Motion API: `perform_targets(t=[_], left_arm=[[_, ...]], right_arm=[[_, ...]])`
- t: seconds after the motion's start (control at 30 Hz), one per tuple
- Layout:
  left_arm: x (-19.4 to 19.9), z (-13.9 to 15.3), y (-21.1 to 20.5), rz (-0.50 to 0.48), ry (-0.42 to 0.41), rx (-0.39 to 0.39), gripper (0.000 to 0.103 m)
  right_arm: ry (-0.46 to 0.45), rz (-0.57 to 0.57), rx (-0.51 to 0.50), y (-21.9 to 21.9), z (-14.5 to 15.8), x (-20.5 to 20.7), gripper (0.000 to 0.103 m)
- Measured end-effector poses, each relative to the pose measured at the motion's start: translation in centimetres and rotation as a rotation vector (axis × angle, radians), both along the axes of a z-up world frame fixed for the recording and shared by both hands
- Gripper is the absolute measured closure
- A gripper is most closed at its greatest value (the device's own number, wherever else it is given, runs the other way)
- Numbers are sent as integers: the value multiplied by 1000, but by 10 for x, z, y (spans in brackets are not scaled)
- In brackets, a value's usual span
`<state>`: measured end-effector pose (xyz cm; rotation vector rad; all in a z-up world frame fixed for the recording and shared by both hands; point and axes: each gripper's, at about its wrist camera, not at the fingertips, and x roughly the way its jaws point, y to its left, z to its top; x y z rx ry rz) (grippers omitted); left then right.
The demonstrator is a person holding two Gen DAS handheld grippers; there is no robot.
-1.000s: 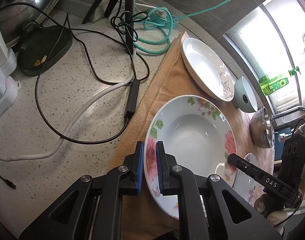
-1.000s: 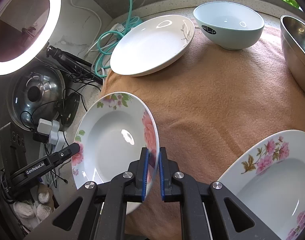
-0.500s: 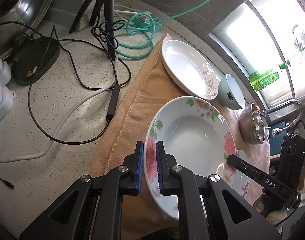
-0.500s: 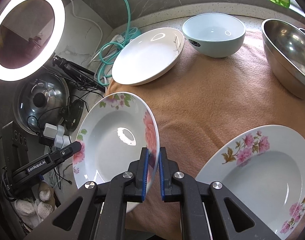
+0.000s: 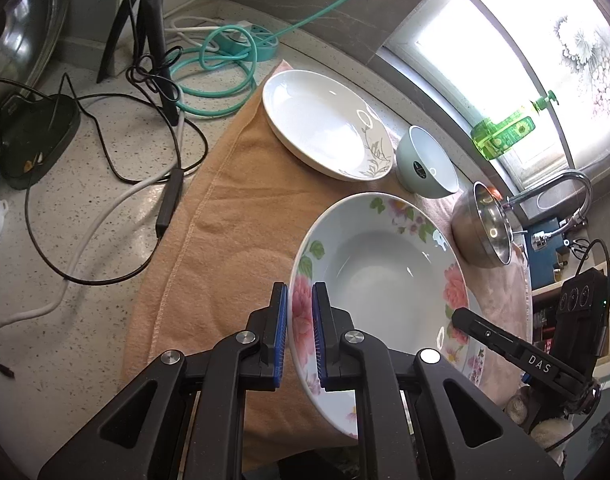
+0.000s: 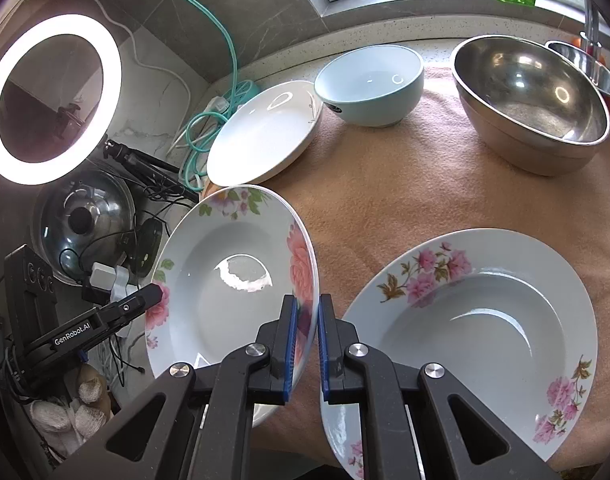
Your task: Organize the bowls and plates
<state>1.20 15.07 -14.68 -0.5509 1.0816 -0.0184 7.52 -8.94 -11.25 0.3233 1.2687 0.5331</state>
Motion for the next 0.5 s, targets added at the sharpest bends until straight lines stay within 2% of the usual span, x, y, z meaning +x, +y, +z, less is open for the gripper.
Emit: perform_targets(t=[0.5], left_arm=[[12, 1, -49, -103, 1, -7, 93]], right_arm=[[0, -94, -7, -55, 4, -13, 94]])
